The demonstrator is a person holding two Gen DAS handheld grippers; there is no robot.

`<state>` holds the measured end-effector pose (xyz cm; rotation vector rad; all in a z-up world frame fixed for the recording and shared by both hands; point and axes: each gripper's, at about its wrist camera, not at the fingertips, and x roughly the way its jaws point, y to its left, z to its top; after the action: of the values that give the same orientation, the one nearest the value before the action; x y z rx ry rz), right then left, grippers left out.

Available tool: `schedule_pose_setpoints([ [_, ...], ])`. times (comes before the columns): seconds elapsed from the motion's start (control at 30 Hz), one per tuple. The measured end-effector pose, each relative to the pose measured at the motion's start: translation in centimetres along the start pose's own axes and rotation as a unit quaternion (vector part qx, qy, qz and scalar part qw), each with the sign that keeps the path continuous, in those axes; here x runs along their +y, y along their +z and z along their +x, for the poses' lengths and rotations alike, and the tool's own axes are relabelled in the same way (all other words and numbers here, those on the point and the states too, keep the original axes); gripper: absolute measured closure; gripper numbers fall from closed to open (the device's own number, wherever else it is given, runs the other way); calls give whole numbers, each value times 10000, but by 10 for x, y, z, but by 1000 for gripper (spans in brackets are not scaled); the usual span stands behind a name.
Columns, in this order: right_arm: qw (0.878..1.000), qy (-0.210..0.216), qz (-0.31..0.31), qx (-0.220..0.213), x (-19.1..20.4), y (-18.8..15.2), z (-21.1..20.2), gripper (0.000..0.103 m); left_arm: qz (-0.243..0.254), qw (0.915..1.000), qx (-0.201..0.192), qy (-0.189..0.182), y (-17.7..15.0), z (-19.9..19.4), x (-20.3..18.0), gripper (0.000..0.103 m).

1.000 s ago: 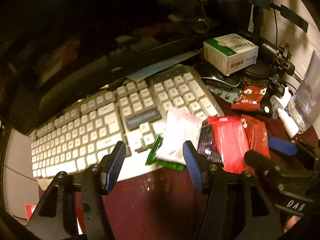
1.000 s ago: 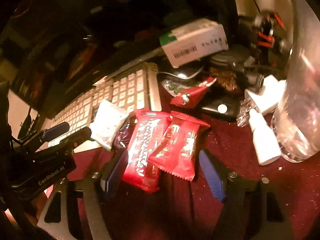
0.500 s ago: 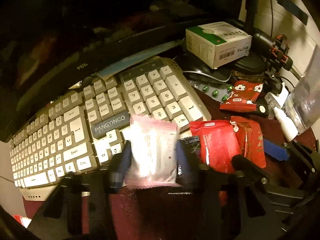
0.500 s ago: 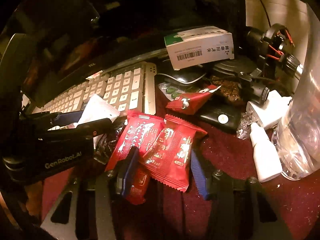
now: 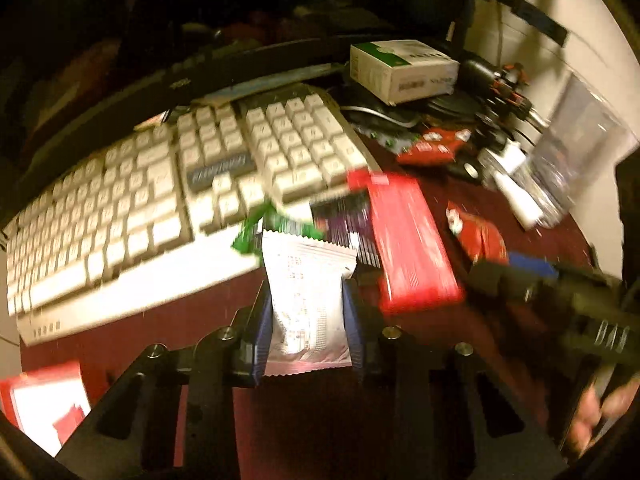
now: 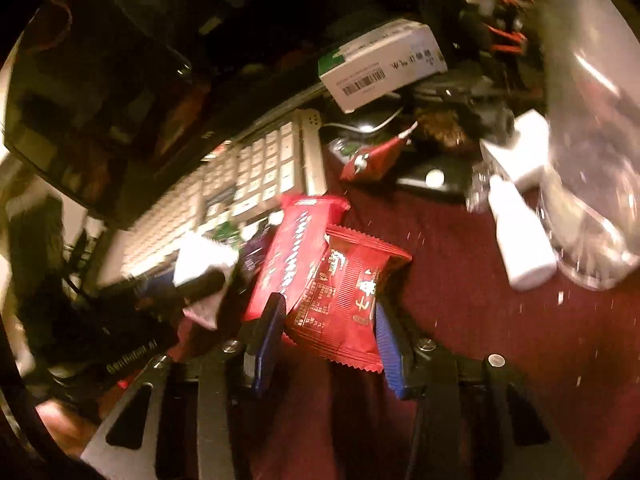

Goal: Organize snacks
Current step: 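Grasp the white packet with the left gripper while the right grasps a red packet, then carry the white and red packets over the tray and release both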

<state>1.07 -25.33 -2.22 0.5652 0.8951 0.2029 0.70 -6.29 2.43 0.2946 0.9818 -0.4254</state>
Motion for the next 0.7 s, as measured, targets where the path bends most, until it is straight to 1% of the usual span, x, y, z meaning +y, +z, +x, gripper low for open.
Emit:
schedule_pose_setpoints([
  [0.13, 9999, 129, -86, -64, 7, -13, -18, 58, -101, 9997, -226, -17, -35, -35, 9, 73],
  [0.2, 9996, 253, -132, -35, 15, -20, -22, 58, -177, 9990, -400, -9, -46, -56, 24, 73],
  [0.23, 9993, 314, -215, -23, 24, -24, -24, 58, -249, 9983, -526, 6, -56, -71, 30, 73],
  [0.3, 9986, 354, -406, -3, 43, -30, -25, 58, -377, 9969, -687, 56, -63, -85, 45, 73],
  [0.33, 9981, 378, -478, 11, 52, -33, -24, 58, -473, 9956, -799, 109, -75, -100, 54, 73],
  [0.37, 9973, 439, -582, 40, 64, -37, -23, 58, -525, 9948, -860, 148, -78, -104, 62, 73],
  [0.43, 9951, 560, -807, 98, 89, -44, -20, 58, -707, 9921, -970, 351, -102, -123, 83, 73],
  [0.53, 9906, 699, -1157, 215, 126, -57, -12, 58, -1046, 9878, -963, 633, -131, -138, 116, 73],
  [0.6, 9858, 838, -1415, 339, 154, -68, -3, 58, -1325, 9838, -894, 814, -155, -146, 141, 73],
  [0.7, 9785, 1003, -1728, 515, 192, -85, 11, 58, -1605, 9775, -771, 1127, -183, -150, 169, 73],
])
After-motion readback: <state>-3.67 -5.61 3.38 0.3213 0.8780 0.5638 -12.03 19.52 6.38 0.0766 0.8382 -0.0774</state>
